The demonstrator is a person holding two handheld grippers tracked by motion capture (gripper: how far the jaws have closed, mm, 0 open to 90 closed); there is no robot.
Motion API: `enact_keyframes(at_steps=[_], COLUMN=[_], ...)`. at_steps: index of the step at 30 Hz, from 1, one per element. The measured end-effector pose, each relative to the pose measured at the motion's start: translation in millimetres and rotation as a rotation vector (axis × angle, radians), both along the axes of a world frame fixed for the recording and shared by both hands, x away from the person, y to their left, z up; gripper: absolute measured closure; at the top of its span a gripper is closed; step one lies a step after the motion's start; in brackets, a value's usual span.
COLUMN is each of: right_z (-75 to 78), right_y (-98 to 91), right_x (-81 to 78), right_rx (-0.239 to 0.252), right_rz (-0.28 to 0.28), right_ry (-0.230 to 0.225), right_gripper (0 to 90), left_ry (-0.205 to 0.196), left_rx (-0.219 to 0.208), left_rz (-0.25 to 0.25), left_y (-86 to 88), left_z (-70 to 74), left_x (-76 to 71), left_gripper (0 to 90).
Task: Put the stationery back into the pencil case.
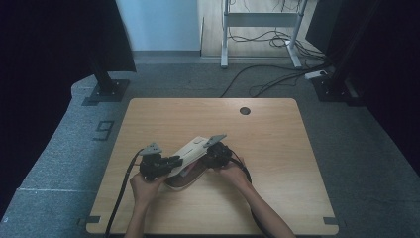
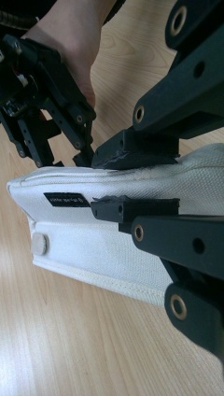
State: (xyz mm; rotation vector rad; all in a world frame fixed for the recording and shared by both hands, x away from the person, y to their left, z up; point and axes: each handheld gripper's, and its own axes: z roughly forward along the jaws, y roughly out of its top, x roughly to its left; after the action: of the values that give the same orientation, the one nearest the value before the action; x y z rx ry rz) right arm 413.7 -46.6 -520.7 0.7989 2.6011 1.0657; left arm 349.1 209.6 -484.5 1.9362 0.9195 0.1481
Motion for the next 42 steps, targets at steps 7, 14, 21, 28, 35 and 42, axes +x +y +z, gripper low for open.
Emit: enact_keyframes(at_steps=[7,14,21,28,35,42], right_z=[4.7,11.6,20.8,28.8,25.3,26.9], right_y=[-3.1,-15.1,-32.4,-34.7,-25.7,-18.1], right_x=[-6.1,-13.7,-20.1,-15.2,-8.8,-6.3], right_rx=[0.001,0.001,0.019,0.023,0.034,0.054], right_rz=[0.021,0.029,0.023,0.008,0.003,0.003], right_ry=[0.001,0.001,0.001,-0.015,-0.012,-0.022], right_gripper=[48.5,47.1,46.9,46.0,44.8,43.3], left_ry=[-0.002,0.012,0.030,0.033,-0.006,0.003], left_rx=[0.006,0.017,0.022,0.037,0.061,0.114], left_rz=[-0.005,-0.021,-0.041,-0.050,-0.037,-0.030], left_y=[-0.1,-4.5,-8.5,-12.6,-4.8,1.7], left_z=[-0.4,-5.7,-11.1,-15.3,-6.6,-7.8], left_x=[0.0,2.1,4.7,5.6,1.2,-4.4], left_gripper=[74.3,72.8,70.7,61.0,44.0,31.3])
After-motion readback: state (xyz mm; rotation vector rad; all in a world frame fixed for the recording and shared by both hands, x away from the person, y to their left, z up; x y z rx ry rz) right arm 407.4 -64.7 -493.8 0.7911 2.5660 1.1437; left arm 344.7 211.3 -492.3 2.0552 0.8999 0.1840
